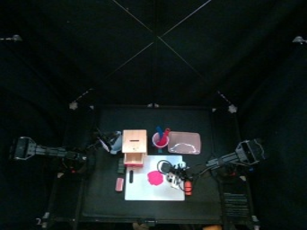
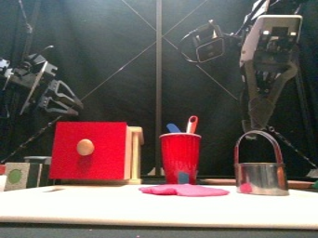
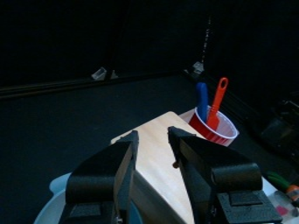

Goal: Get the cutter from the drawer then cut the dough then place the extra dough in the bowl
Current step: Shut the drawer

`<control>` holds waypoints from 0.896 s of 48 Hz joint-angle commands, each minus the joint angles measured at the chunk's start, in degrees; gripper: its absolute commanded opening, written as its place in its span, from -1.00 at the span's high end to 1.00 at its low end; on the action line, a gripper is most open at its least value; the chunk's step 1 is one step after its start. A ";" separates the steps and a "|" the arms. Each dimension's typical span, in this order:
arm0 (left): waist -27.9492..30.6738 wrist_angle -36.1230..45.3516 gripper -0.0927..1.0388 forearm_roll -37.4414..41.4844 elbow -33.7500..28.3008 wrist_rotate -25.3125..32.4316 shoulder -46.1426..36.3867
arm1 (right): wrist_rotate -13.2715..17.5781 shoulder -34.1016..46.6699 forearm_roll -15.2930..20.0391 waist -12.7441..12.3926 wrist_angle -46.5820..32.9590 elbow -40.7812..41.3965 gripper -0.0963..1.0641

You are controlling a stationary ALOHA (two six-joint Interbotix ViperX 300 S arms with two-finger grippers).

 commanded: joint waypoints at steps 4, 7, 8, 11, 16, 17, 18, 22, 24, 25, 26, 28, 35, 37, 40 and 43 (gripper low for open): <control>0.70 0.00 -0.48 0.18 -1.49 0.18 0.09 | 0.09 -2.81 -0.26 0.35 -0.35 -1.93 -0.82; 1.32 0.09 -0.48 0.26 -1.85 0.35 0.09 | 0.18 -2.90 -1.23 0.00 -0.44 -2.99 -0.82; 1.49 0.18 -0.48 0.35 -2.02 0.35 0.09 | 0.18 -2.90 -1.67 0.00 -0.53 -3.34 -0.82; 2.64 1.05 -0.48 0.88 -2.55 0.44 0.09 | 0.18 -2.90 -3.60 0.00 -0.70 -4.39 -0.82; 5.54 5.45 -0.48 3.34 -4.31 0.62 0.09 | 0.09 -2.81 -8.26 -0.53 -2.37 -5.98 -0.81; 6.42 6.86 -0.48 4.31 -4.83 0.70 0.09 | 0.18 -2.81 -9.23 -0.70 -2.81 -6.15 -0.81; 7.29 8.70 -0.48 5.36 -5.45 0.88 0.09 | 0.18 -2.72 -10.55 -1.14 -3.60 -6.59 -0.79; 12.04 18.37 -0.48 10.81 -9.23 1.49 0.09 | 0.35 -2.29 -12.39 -2.37 -6.24 -7.65 -0.72; 14.15 23.29 -0.48 13.10 -11.16 1.67 0.09 | 0.44 -1.93 -13.01 -2.81 -7.65 -8.17 -0.66; 15.21 25.58 -0.48 14.15 -12.13 1.76 0.09 | 0.44 -1.58 -12.92 -3.16 -8.61 -8.35 -0.62; 16.35 27.69 -0.48 15.29 -13.01 1.76 0.09 | 0.44 -1.32 -12.92 -3.25 -9.58 -8.53 -0.58; 18.11 31.73 -0.48 17.40 -14.77 1.76 0.09 | 0.44 -0.62 -13.18 -3.43 -11.25 -8.79 -0.48; 24.08 41.22 -0.47 25.40 -19.60 1.85 0.09 | 0.44 3.34 -12.92 -4.22 -17.84 -10.20 0.01; 25.75 43.51 -0.47 27.42 -20.65 1.85 0.00 | 0.44 4.57 -12.92 -4.31 -19.60 -10.81 0.11; 27.95 47.29 -0.47 30.41 -22.15 1.85 0.18 | 0.44 6.33 -12.83 -4.31 -21.53 -11.95 0.23; 29.71 50.62 -0.47 33.22 -23.47 1.85 0.26 | 0.44 8.09 -12.66 -4.31 -22.41 -13.54 0.27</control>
